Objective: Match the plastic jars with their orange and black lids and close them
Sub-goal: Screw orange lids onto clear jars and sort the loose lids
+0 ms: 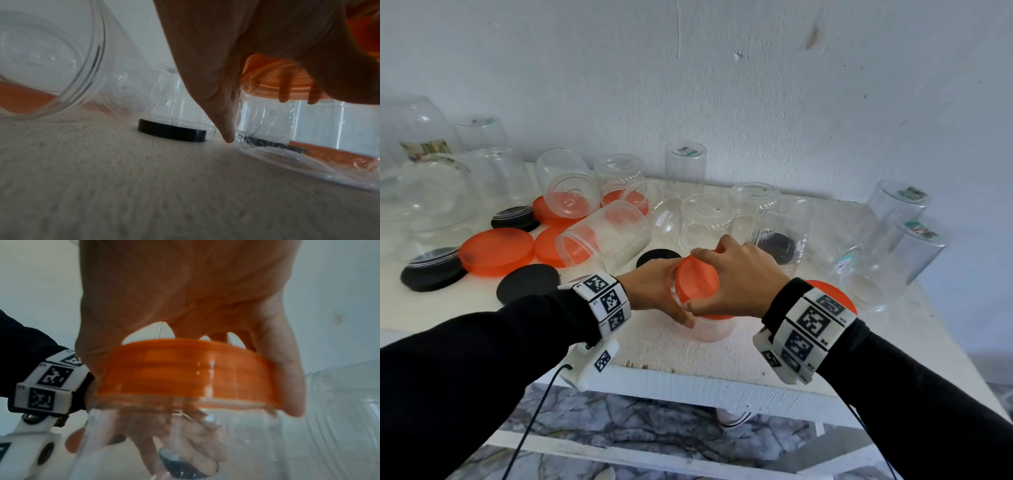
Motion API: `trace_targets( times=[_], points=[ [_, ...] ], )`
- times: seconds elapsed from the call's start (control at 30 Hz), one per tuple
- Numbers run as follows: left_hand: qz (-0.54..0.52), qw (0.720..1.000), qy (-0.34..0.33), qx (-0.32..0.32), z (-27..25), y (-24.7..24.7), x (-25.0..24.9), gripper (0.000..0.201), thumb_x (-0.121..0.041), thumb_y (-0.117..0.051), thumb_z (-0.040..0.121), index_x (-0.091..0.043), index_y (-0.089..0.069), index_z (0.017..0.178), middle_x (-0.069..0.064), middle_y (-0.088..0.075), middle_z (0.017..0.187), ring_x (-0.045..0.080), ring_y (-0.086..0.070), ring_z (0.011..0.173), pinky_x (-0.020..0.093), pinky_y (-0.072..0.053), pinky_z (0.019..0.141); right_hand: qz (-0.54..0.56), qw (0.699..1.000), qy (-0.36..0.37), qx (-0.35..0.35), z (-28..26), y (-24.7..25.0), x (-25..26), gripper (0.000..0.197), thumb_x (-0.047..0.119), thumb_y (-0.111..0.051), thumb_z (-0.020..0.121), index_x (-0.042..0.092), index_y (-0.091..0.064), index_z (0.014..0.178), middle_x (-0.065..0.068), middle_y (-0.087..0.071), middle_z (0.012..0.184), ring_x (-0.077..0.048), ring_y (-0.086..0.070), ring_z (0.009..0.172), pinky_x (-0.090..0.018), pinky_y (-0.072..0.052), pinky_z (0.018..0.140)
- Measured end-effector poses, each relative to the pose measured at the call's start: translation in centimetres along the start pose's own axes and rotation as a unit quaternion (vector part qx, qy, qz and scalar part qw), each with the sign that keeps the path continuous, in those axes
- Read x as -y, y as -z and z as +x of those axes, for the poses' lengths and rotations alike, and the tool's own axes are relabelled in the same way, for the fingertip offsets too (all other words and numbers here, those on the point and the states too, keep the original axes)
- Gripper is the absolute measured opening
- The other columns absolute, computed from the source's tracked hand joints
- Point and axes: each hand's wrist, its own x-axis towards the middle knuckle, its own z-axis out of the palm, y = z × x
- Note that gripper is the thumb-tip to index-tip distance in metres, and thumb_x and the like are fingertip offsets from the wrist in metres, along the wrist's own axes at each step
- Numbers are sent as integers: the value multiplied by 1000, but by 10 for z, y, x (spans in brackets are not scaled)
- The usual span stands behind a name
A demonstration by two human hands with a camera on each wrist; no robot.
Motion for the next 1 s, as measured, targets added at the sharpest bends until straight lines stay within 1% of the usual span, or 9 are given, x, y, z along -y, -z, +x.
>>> trace_targets(
  times=[0.13,0.23,0.3,0.4,0.47,0.53,0.77,0.87,1.0],
  points=[
    [-8,1000,5,9,-3,-1,0,84,-16,-88,55,-27,-40,124,-7,-54,122,12,-51,116,30,-41,102,-18,1000,0,5,-1,3,-1,83,73,-55,68,35,-33,139,-5,-46,125,-28,-53,107,-34,-44,83],
    [-27,1000,-4,-15,-9,3,-6,95,-20,-87,56,-18,-34,135,-5,-50,132,13,-49,122,35,-38,106,-8,1000,3,1,-4,15,-6,85,75,-55,67,38,-30,139,-2,-44,129,-26,-53,110,-36,-42,85],
    [1,997,-21,-75,-15,15,-16,94,-24,-83,61,-17,-30,138,-7,-49,131,12,-49,120,30,-38,104,41,999,-13,-23,-4,29,-12,84,74,-57,68,37,-30,139,-2,-43,129,-25,-51,112,-38,-41,92],
    [36,973,-67,-216,-23,39,-28,75,-33,-73,71,-15,-39,134,-7,-53,128,5,-50,114,17,-38,94,157,981,-46,-104,5,53,-25,81,64,-64,69,33,-34,138,-2,-44,128,-24,-50,112,-36,-42,91],
    [109,947,-75,-294,-24,55,-25,56,-31,-68,80,-13,-47,128,-4,-56,126,10,-49,116,18,-34,92,210,963,-65,-156,17,66,-36,83,55,-70,70,30,-32,139,-4,-38,133,-25,-48,114,-36,-43,90],
    [209,918,-39,-336,-23,65,-16,46,-28,-64,85,-12,-51,126,2,-55,128,18,-44,121,25,-31,97,229,950,-86,-192,34,74,-47,88,48,-75,68,28,-29,141,-6,-30,137,-29,-45,119,-38,-42,92],
    [396,860,79,-312,-9,72,23,56,-45,-59,83,-12,-50,127,10,-47,138,31,-40,128,52,-28,106,249,938,-135,-198,106,83,-88,96,36,-82,65,22,-26,142,-11,-21,140,-38,-38,124,-46,-37,104],
    [422,851,130,-284,-5,74,29,66,-54,-54,83,-15,-40,136,7,-35,147,31,-31,134,51,-24,108,239,942,-146,-186,136,85,-104,95,34,-81,66,21,-25,142,-12,-21,140,-39,-38,124,-48,-36,105],
    [390,867,143,-276,-2,74,33,69,-52,-53,85,-17,-32,140,4,-32,149,26,-34,132,41,-34,103,204,955,-154,-148,172,87,-122,96,36,-81,67,20,-24,143,-14,-19,141,-42,-38,124,-50,-36,104]
  ],
)
